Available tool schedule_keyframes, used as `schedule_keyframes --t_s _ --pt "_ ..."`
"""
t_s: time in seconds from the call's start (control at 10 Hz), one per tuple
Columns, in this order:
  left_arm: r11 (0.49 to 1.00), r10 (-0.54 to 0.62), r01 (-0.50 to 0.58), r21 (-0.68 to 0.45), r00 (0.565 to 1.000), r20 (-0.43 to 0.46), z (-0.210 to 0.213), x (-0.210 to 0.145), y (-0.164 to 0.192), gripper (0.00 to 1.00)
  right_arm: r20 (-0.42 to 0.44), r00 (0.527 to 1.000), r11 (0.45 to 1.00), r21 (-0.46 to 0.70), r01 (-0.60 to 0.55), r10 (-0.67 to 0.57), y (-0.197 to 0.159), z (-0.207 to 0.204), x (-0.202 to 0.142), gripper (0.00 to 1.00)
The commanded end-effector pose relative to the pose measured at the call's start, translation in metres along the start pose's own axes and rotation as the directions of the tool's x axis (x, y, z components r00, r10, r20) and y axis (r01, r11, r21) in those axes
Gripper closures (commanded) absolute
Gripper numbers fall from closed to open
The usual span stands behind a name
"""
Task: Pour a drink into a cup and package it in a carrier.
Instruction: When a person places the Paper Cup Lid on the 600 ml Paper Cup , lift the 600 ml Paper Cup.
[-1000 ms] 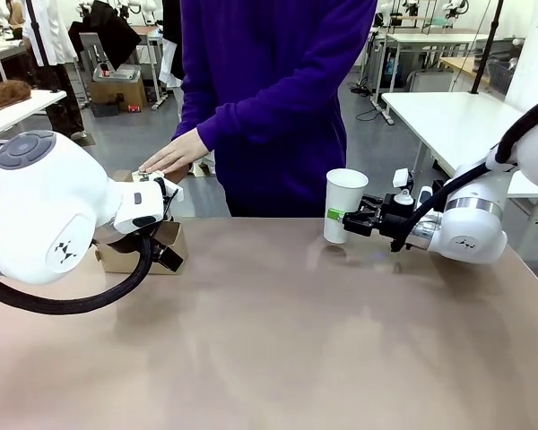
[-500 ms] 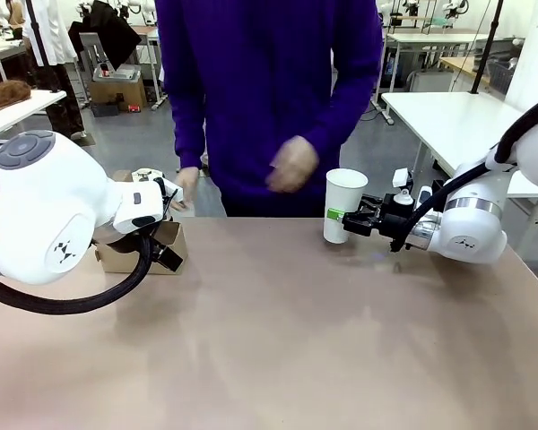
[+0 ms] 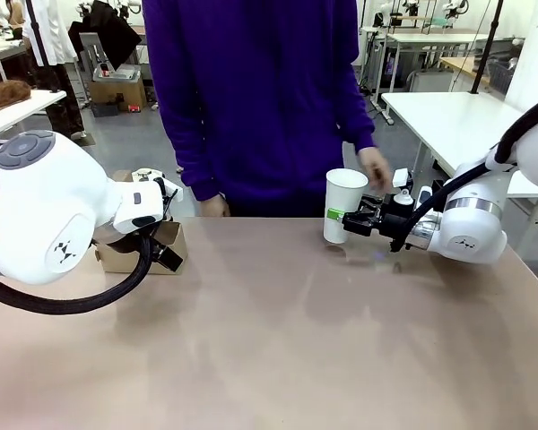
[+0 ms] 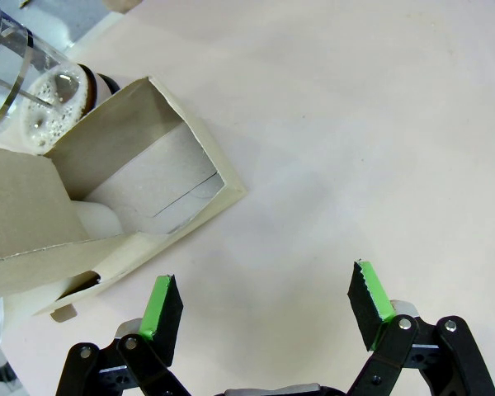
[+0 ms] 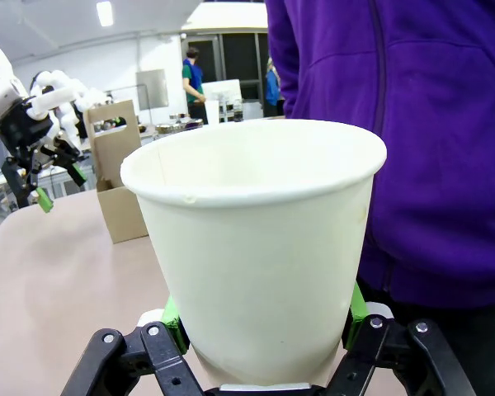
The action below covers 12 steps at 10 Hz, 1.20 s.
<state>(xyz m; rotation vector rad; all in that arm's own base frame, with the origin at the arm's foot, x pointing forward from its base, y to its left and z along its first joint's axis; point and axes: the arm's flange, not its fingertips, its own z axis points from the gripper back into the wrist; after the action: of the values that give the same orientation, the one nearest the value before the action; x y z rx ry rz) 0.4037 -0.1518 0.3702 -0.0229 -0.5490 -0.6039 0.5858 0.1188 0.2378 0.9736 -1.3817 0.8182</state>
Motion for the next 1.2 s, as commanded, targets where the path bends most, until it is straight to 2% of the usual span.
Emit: schedule_keyframes --t_s 0.0,1.1 --pt "1.000 0.000 0.000 -0.001 1.000 0.001 0.0004 0.0001 -0.0001 0.00 0.005 1.000 1.000 0.000 -0.004 0.004 0.0027 0.0000 0.0057 0.20" --pt "1.000 0.000 0.000 -0.001 1.000 0.001 0.0004 0.0001 -0.0001 0.00 0.005 1.000 1.000 0.000 -0.004 0.004 0.0027 0.0000 0.0057 0.20"
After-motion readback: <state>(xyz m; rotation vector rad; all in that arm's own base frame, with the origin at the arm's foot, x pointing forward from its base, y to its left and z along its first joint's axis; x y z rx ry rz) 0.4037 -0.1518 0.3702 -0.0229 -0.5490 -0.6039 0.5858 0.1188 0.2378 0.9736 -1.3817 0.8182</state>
